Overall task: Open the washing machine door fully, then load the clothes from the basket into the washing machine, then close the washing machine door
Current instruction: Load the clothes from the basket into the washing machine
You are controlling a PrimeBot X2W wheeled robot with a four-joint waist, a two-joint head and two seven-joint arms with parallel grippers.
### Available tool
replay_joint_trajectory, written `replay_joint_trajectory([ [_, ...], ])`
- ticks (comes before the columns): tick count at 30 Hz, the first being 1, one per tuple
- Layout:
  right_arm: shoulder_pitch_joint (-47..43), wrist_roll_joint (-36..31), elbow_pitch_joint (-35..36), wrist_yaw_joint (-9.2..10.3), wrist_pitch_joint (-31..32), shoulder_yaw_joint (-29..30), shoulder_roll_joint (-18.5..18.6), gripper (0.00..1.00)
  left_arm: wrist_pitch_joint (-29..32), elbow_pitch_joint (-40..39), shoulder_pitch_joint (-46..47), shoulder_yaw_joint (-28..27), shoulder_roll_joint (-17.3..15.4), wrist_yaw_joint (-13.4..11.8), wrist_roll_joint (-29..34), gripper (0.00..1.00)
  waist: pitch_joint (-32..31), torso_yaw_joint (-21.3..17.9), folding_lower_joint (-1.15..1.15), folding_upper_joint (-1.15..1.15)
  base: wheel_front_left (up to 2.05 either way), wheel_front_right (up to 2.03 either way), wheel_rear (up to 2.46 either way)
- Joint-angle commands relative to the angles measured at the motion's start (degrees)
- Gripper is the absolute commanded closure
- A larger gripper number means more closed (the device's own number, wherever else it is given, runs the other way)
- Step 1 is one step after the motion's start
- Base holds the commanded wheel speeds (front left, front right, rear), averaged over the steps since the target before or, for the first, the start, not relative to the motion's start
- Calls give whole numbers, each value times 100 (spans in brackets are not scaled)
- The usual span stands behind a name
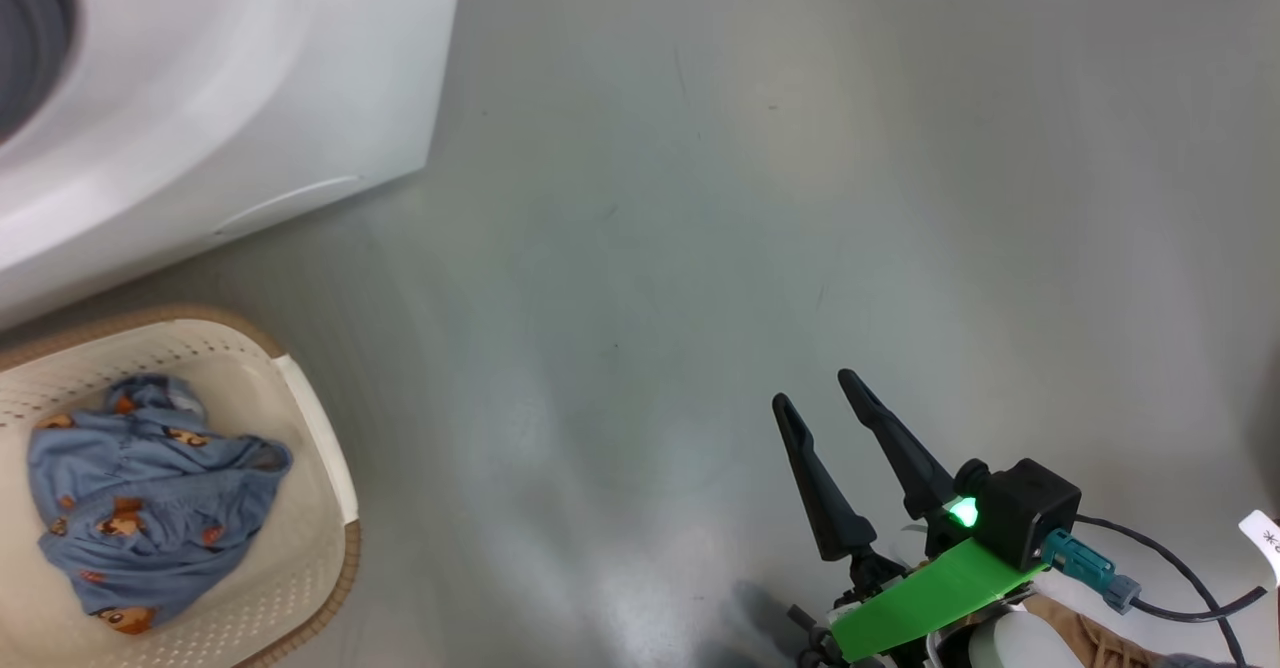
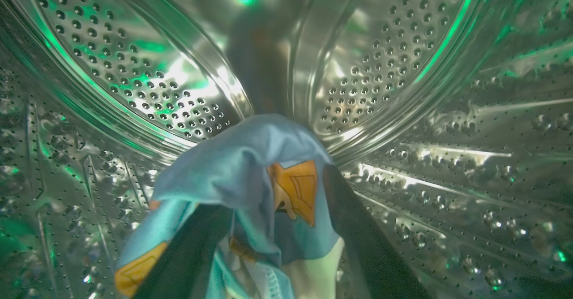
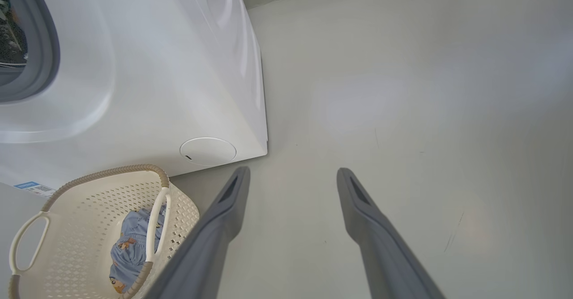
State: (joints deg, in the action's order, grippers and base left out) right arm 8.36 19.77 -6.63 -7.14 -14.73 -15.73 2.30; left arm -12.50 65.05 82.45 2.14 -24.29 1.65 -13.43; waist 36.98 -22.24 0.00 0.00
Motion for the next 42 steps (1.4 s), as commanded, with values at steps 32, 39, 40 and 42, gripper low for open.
replay_joint_trajectory([
  [32,-122,-250,-388,-35,-27,238,58,0,-210,658,-1387,100,774,-139,-345,0,-1441,834,0,0,0,0,0],
  [39,-236,-290,-494,-35,-27,400,58,0,-246,464,-1890,76,972,-29,-444,0,-1813,1125,0,0,0,0,0],
  [40,-252,-299,-510,-35,-27,429,58,0,-247,380,-1978,45,1005,-17,-476,0,-1865,1170,0,0,0,0,0],
  [42,-279,-317,-543,-35,-27,482,58,0,-248,224,-2183,29,1076,27,-497,0,-1965,1260,0,0,0,0,0],
])
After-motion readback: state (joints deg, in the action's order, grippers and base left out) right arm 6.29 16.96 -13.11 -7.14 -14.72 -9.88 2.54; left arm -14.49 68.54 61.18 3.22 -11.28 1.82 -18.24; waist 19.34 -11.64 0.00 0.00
